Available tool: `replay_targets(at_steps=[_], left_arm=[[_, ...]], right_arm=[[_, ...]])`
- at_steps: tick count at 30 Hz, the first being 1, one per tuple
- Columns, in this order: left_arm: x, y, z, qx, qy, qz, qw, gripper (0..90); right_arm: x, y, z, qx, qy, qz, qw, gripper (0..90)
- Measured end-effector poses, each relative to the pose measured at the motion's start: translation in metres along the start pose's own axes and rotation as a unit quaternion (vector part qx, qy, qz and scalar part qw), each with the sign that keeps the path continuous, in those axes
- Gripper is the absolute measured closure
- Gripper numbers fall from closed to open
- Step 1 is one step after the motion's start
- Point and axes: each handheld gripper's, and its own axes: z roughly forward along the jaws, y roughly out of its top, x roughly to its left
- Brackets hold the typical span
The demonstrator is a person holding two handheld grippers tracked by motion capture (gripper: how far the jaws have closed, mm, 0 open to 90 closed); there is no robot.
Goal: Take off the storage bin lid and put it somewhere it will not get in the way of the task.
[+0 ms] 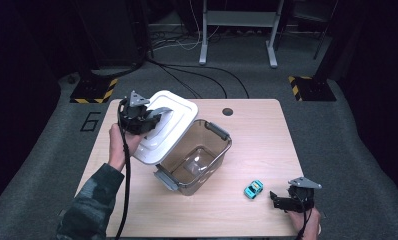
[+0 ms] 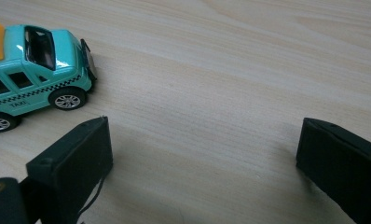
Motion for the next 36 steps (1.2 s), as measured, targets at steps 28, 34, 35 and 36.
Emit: replay_targets(at_steps=[28, 34, 35, 36], left_arm=[[0.073, -0.042, 0.009, 0.019, 0.073, -0.091, 0.9929, 67.1], [0.087, -0.056, 0.017, 0.036, 0.087, -0.11, 0.9895, 67.1], [0.089, -0.058, 0.019, 0.038, 0.09, -0.113, 0.9888, 67.1], [0.089, -0.058, 0.019, 0.038, 0.09, -0.113, 0.9888, 67.1]], right_arm=[[0.0, 0.0, 0.0, 0.0, 0.0, 0.001, 1.0, 2.7], [0.0, 0.0, 0.0, 0.0, 0.0, 0.001, 1.0, 2.7], [0.0, 0.0, 0.0, 0.0, 0.0, 0.002, 1.0, 2.7], [0.0, 0.0, 0.0, 0.0, 0.0, 0.002, 1.0, 2.7]])
